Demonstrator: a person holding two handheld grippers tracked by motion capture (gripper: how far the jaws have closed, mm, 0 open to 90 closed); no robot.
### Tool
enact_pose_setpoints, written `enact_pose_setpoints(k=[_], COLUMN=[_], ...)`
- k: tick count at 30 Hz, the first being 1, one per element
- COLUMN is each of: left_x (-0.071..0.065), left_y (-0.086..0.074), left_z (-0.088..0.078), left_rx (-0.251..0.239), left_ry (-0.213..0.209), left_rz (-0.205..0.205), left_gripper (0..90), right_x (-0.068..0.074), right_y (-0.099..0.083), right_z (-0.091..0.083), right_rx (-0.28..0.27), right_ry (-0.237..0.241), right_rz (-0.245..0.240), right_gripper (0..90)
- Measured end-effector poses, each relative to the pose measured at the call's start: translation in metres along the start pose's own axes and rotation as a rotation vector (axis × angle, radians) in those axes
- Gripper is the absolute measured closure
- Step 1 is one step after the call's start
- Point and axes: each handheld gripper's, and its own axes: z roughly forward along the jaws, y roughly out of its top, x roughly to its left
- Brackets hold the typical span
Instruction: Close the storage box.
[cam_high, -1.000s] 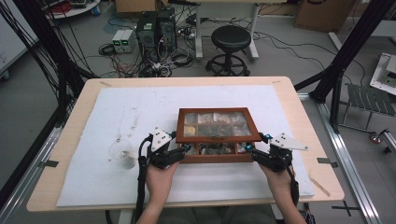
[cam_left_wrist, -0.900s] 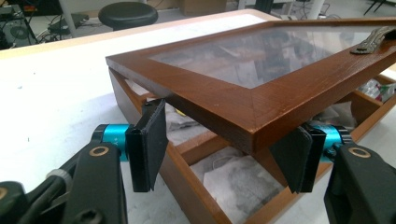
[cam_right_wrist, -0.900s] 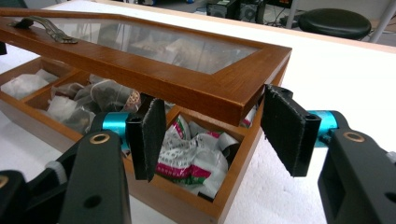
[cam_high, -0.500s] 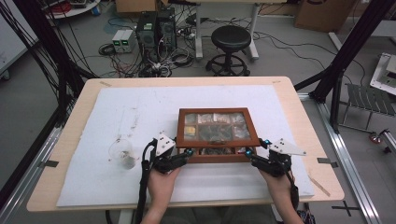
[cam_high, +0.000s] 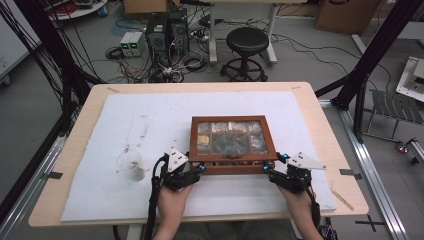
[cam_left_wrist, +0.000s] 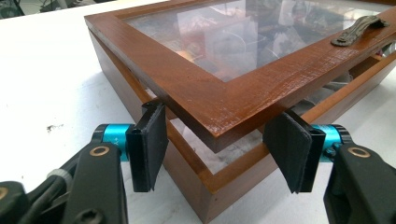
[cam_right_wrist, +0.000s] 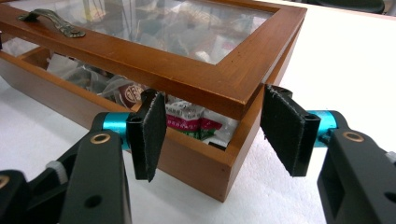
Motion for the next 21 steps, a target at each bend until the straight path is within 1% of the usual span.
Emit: enact_pose_setpoints(k=[2, 7, 10, 13, 16, 19, 21], left_x=[0.0, -0.002, -0.003, -0.004, -0.005, -0.005, -0.005], left_y=[-0.001, -0.001, -0.002, -0.003, -0.005, -0.006, -0.007], left_z=[-0.001, -0.003, -0.006, -0.006, -0.005, -0.004, -0.004], left_rx=[-0.004, 0.003, 0.006, 0.023, 0.038, 0.037, 0.04], left_ry=[0.001, 0.001, 0.003, 0.008, 0.008, 0.004, 0.006], left_rz=[-0.005, 0.001, 0.004, 0.013, 0.014, 0.012, 0.012], left_gripper=[40.0, 39.8, 38.8, 38.7, 38.8, 38.6, 38.5], right_x=[0.0, -0.002, -0.002, -0.001, -0.001, -0.002, -0.001], right_y=[-0.001, -0.003, -0.005, -0.006, -0.009, -0.011, -0.011], right_z=[-0.001, -0.002, -0.002, -0.002, -0.001, 0.0, 0.0], right_rx=[0.0, 0.001, 0.003, 0.015, 0.021, 0.023, 0.026], right_ry=[0.003, 0.004, 0.003, 0.003, 0.003, 0.01, 0.006], right_rz=[0.004, 0.015, 0.01, 0.007, 0.002, 0.008, 0.007], right_gripper=[42.1, 42.0, 42.0, 42.1, 42.1, 42.0, 42.0])
